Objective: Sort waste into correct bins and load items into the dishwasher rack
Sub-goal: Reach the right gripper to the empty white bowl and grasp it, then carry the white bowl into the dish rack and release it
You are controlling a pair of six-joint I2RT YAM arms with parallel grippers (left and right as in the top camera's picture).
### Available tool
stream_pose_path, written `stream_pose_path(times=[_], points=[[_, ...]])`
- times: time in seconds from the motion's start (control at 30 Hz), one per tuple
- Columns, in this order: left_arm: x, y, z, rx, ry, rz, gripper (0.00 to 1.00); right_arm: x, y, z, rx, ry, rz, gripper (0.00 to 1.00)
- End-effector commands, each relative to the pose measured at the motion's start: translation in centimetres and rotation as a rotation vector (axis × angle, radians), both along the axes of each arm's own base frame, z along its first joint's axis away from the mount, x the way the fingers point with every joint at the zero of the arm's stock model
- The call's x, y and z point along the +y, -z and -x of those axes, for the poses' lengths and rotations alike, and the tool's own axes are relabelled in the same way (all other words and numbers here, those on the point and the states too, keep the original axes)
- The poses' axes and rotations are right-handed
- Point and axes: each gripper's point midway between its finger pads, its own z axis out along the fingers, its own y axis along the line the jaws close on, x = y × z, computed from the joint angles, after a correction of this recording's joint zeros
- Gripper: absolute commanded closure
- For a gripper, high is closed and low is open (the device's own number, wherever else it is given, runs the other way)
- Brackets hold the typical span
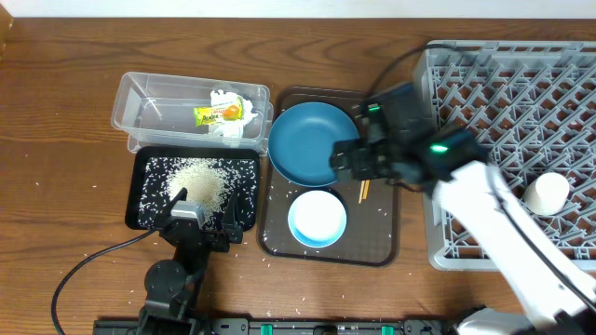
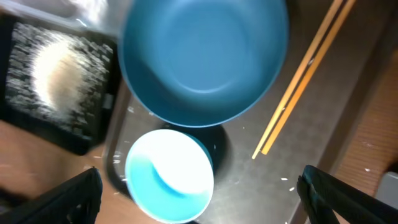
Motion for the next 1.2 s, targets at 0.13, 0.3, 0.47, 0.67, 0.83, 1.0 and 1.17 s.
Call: stream_pose_path(times=[0.13,0.3,0.47,0.67,0.83,1.0,1.17], points=[[0.2,1.7,0.0,0.039,-0.010,-0.011,0.02,1.3,6.7,2.5,0.197,-0.030,0.171,0.28],[0.2,1.7,0.0,0.039,-0.010,-0.011,0.02,3.6,11.5,6.6,0.386,-0.225,0.217,0.52],[0.2,1.7,0.0,0.039,-0.010,-0.011,0.02,2.7,14.5,7.0,0.435,-0.169,0.332,0.78],[0.2,1.7,0.0,0.039,-0.010,-0.011,0.02,1.2,13.3,5.4,0.368,-0.114,0.365,0.93],[0.2,1.7,0.0,0.039,-0.010,-0.011,0.02,-3.1,8.6,2.8,0.222,0.049,0.413,0.99],[0.2,1.7,0.0,0.039,-0.010,-0.011,0.02,-10.0,1.4,-0.7,-0.035,0.350,0.443,0.99],[0.2,1.7,0.0,0.039,-0.010,-0.011,0.02,-20.0,-6.0,-2.1,-0.332,0.738,0.629,0.99]])
